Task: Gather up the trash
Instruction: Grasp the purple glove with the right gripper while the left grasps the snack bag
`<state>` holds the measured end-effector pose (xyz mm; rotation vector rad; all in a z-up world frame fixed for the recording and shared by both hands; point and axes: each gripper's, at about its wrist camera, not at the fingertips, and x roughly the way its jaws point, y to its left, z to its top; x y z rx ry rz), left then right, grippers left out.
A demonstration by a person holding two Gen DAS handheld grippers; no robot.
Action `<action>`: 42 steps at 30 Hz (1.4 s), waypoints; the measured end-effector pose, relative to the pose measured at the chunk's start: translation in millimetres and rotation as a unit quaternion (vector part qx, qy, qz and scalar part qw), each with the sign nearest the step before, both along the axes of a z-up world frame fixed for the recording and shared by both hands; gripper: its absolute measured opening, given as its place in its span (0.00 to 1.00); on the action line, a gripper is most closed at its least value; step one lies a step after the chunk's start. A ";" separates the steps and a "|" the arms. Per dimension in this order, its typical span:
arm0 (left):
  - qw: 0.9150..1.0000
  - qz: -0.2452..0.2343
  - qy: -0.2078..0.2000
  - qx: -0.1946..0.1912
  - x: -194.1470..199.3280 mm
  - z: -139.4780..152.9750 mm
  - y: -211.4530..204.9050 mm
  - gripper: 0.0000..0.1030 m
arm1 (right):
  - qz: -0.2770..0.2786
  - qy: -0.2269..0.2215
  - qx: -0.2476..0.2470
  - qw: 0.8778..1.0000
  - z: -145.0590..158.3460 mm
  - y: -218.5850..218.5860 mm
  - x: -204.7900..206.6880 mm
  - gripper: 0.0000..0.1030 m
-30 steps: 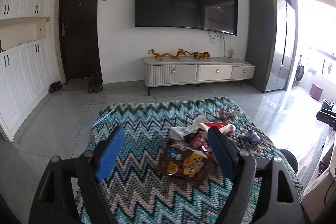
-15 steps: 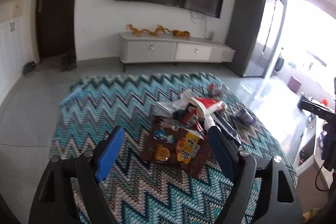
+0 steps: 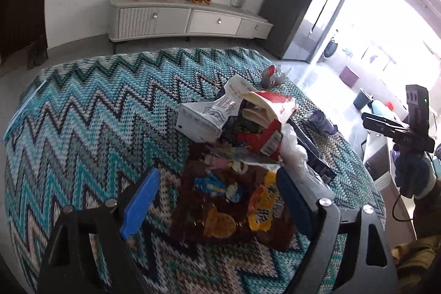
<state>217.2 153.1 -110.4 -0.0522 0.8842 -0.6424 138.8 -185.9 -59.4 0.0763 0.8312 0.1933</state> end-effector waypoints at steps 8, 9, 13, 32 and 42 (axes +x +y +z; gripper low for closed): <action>0.993 -0.066 0.071 -0.073 34.0 -23.0 -1.6 0.83 | 0.027 0.024 0.015 0.999 -19.2 8.8 37.9 0.70; 0.991 -0.068 0.076 -0.083 35.3 -24.9 -0.4 0.83 | 0.029 0.027 0.015 0.999 -21.5 9.7 41.3 0.70; 0.989 -0.069 0.084 -0.102 34.4 -28.7 3.9 0.68 | 0.034 0.040 0.007 0.999 -33.6 13.5 53.1 0.70; 0.992 -0.018 0.040 -0.115 -27.9 7.7 9.4 0.01 | 0.020 0.062 0.032 0.997 -65.0 -5.6 59.9 0.28; 0.991 0.033 -0.004 -0.132 -57.9 53.4 30.4 0.01 | 0.033 0.018 0.045 0.998 -30.5 -4.9 18.0 0.27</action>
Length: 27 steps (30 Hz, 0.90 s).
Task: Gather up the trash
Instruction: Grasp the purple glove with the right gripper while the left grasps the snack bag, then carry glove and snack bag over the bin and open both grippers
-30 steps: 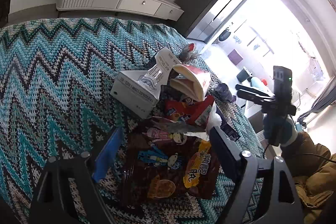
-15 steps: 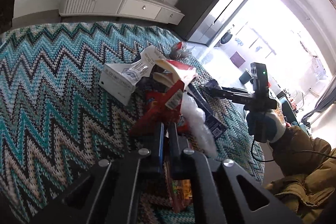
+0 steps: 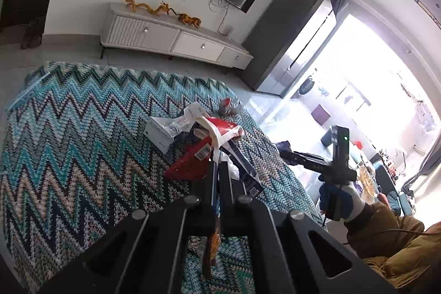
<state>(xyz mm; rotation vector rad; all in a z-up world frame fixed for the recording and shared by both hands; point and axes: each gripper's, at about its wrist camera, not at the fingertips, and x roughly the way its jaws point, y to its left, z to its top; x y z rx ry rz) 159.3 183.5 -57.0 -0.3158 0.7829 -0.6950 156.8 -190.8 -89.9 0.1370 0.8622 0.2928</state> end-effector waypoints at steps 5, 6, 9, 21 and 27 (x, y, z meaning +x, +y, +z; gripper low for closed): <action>0.999 0.021 -0.023 0.009 -17.3 26.0 5.1 0.01 | 0.008 -0.022 0.008 1.000 20.5 1.2 -30.7 0.27; 0.999 0.024 -0.028 0.010 -20.2 31.5 5.4 0.01 | 0.009 -0.026 0.007 1.000 23.5 1.0 -36.8 0.27; 0.999 0.028 -0.041 0.014 -33.0 49.9 3.5 0.01 | 0.008 -0.034 0.012 0.999 31.0 -4.6 -54.9 0.28; 0.995 -0.016 -0.088 0.038 -54.9 112.2 -78.0 0.01 | -0.061 -0.065 0.027 0.996 45.3 -74.0 -125.0 0.27; 0.992 -0.070 -0.097 0.039 -51.2 130.7 -161.8 0.01 | -0.117 -0.070 0.028 0.990 38.5 -126.4 -158.6 0.27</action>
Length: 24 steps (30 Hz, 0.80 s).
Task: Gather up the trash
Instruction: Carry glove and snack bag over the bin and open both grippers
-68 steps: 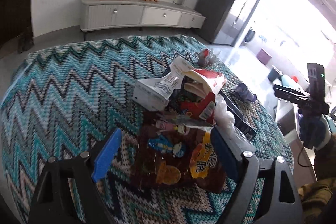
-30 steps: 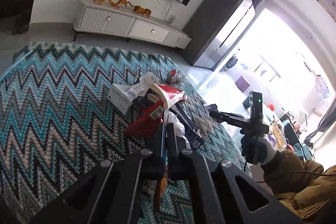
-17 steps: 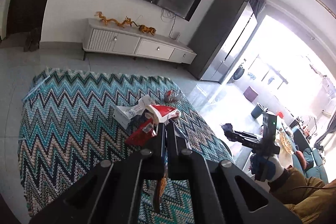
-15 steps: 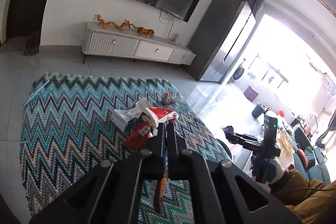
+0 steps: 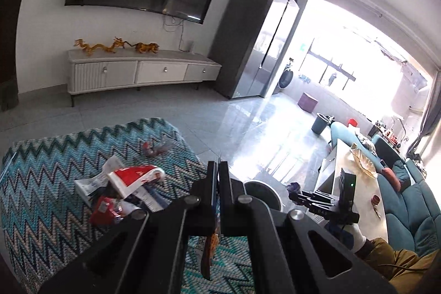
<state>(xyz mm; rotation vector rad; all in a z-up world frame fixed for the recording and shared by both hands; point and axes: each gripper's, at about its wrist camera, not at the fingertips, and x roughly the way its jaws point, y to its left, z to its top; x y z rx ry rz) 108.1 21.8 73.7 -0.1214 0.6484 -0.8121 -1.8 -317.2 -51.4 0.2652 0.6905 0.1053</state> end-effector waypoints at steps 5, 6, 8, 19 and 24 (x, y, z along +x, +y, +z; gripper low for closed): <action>0.999 -0.046 0.005 0.007 8.9 2.6 -93.7 0.01 | -0.047 0.005 0.013 0.999 -17.1 -47.2 -25.5 0.27; 0.998 -0.055 0.007 0.008 10.3 1.1 -115.0 0.01 | -0.057 0.006 0.017 0.998 -21.3 -58.5 -30.7 0.27; 0.997 -0.071 0.012 0.013 15.3 -3.0 -155.4 0.01 | -0.073 0.007 0.022 0.997 -28.7 -77.4 -38.5 0.27; 0.986 -0.123 0.077 0.084 65.2 -89.6 -368.1 0.01 | -0.131 0.040 0.026 0.990 -72.8 -162.5 -26.8 0.27; 0.977 -0.148 0.099 0.118 69.9 -134.6 -436.1 0.01 | -0.132 0.067 0.036 0.988 -105.0 -184.1 2.5 0.28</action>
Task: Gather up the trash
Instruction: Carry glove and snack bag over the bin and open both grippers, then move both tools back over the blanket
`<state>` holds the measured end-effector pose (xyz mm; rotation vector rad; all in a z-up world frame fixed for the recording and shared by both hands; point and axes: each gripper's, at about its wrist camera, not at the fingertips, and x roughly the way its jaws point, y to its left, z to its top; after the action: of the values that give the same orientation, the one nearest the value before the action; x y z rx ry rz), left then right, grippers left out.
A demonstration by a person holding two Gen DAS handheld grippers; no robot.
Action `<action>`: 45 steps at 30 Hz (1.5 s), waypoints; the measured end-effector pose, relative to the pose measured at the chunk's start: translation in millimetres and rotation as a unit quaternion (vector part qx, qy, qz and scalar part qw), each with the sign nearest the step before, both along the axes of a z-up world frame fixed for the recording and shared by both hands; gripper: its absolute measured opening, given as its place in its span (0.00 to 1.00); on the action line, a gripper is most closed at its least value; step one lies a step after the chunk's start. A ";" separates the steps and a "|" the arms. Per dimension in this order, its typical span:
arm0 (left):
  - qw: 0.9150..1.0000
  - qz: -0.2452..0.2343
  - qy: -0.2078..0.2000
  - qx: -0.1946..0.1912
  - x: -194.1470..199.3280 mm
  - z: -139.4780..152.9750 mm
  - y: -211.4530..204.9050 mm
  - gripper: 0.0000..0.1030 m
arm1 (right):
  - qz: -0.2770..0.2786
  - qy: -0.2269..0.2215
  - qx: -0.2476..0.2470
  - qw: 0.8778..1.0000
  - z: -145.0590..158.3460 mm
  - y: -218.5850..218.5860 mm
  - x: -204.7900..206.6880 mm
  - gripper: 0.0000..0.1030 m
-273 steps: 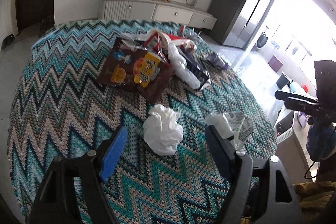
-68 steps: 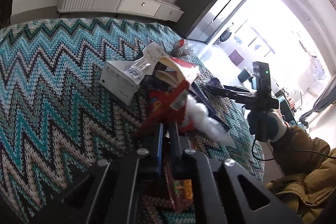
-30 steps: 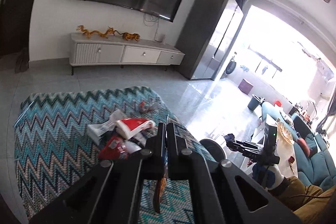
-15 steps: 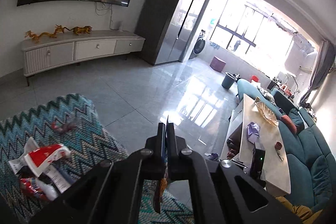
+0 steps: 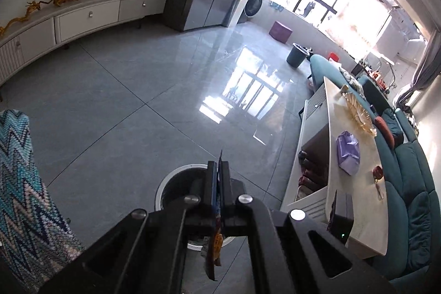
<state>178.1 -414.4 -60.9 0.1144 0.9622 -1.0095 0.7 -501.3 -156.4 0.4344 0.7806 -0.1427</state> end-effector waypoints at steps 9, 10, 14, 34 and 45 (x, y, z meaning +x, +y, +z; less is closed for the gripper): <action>0.998 -0.001 -0.009 0.056 14.8 -69.1 -64.5 0.03 | -0.013 0.048 0.012 0.999 -52.7 -15.0 30.4 0.30; 0.998 -0.001 -0.003 0.057 16.1 -75.1 -67.5 0.03 | -0.016 0.053 0.011 0.998 -58.1 -16.9 32.1 0.30; 0.997 0.004 0.014 0.074 21.0 -102.2 -72.5 0.09 | -0.033 0.066 0.016 0.997 -74.2 -24.7 34.0 0.32; 0.995 0.047 -0.090 -0.006 -23.5 6.9 24.7 0.48 | -0.083 -0.004 -0.024 0.996 23.0 -8.6 -2.7 0.59; 0.982 0.076 -0.171 -0.023 -72.2 97.3 169.2 0.57 | -0.054 -0.104 -0.083 0.990 149.8 75.4 -39.1 0.64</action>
<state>105.8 -245.1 36.4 0.1675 0.6240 -0.8359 -38.4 -425.9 -6.6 0.3270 0.5352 -0.2566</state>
